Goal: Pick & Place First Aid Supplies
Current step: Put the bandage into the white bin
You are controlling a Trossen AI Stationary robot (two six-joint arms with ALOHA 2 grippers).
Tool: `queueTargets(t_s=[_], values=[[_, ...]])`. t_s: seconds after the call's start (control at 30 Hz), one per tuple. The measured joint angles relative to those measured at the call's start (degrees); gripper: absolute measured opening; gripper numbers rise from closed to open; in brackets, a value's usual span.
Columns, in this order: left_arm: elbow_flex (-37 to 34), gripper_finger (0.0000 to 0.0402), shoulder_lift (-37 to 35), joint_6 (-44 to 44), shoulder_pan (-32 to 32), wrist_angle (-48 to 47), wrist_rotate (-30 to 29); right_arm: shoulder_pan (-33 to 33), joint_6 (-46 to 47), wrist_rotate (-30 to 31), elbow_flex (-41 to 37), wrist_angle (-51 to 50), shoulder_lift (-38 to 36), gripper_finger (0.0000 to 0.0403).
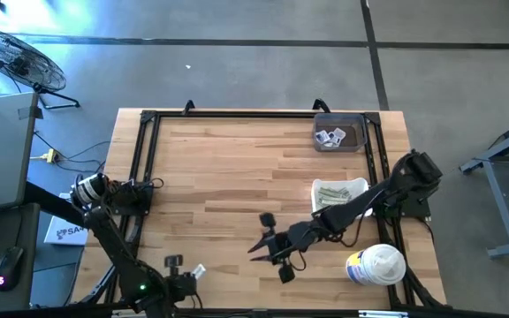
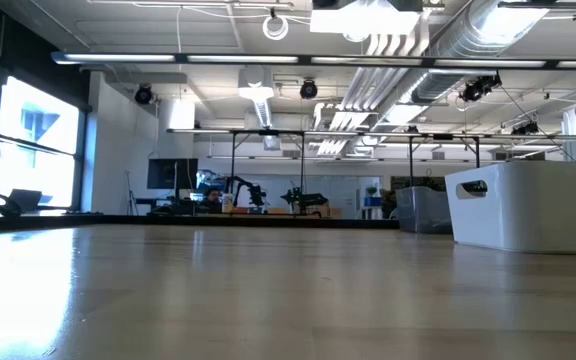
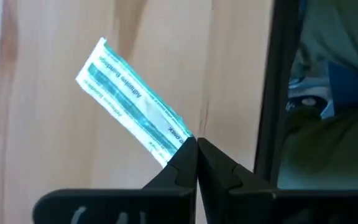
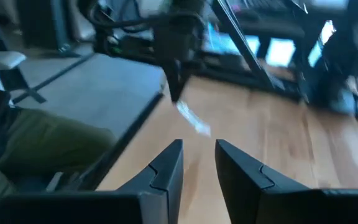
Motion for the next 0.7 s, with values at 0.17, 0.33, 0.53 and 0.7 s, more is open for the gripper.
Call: queueTargets(t_s=[0.17, 0.33, 0.53, 0.7], values=[[2.0, 0.0000, 0.0, 4.5, 3.2, 1.1, -0.4, 0.8, -8.8, -4.6, 1.3, 12.1, 7.0, 0.0097], [2.1, 0.0000, 0.0, 12.3, 7.6, 3.6, 1.6, 2.0, -14.0, -4.3, 8.0, 8.7, 12.9, 0.0139], [2.1, 0.0000, 0.0, 23.8, 12.3, 8.7, 0.8, 2.0, -15.1, -1.3, 12.8, 2.3, 17.7, 0.0185], [2.1, 0.0000, 0.0, 28.1, 14.9, 10.5, 0.6, 1.8, -16.6, 3.8, 11.7, 0.3, 17.7, 0.0188]])
